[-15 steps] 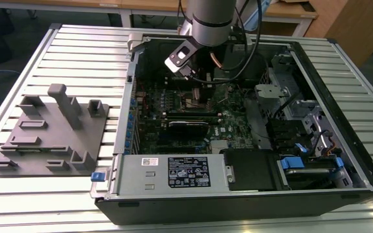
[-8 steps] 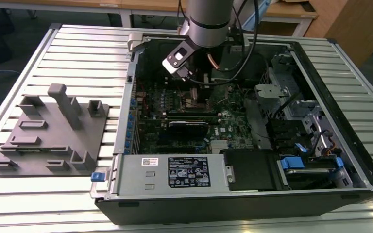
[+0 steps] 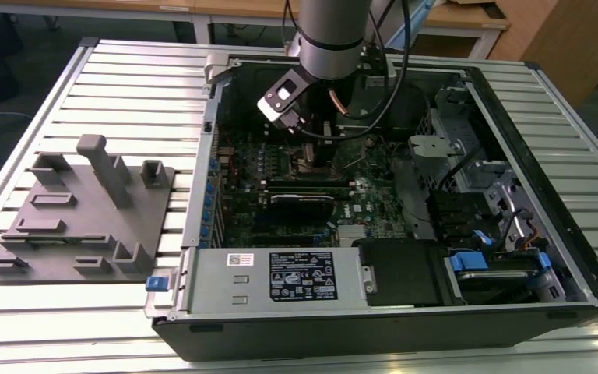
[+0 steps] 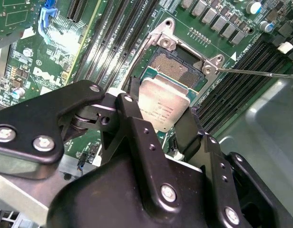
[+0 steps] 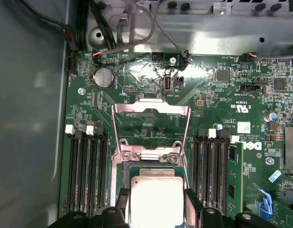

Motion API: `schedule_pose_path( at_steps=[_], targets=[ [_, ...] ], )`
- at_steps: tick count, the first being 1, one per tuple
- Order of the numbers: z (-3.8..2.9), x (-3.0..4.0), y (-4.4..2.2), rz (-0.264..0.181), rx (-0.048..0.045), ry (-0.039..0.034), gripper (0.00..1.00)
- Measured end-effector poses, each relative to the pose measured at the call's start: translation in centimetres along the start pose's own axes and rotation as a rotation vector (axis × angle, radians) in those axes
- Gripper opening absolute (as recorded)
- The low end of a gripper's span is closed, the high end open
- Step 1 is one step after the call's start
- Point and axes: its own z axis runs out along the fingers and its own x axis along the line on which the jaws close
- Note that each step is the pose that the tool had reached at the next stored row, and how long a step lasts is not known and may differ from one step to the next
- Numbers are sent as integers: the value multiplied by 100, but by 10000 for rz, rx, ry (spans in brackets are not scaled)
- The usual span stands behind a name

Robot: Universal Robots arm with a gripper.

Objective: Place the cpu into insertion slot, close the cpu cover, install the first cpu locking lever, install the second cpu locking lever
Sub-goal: 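Place the cpu into insertion slot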

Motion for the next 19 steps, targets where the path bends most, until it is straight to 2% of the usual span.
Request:
schedule_pose_path(
  at_steps=[8,19],
  targets=[
    [44,26,-36,0,-1,3,54],
    [148,66,-61,0,0,0,54]
  ],
)
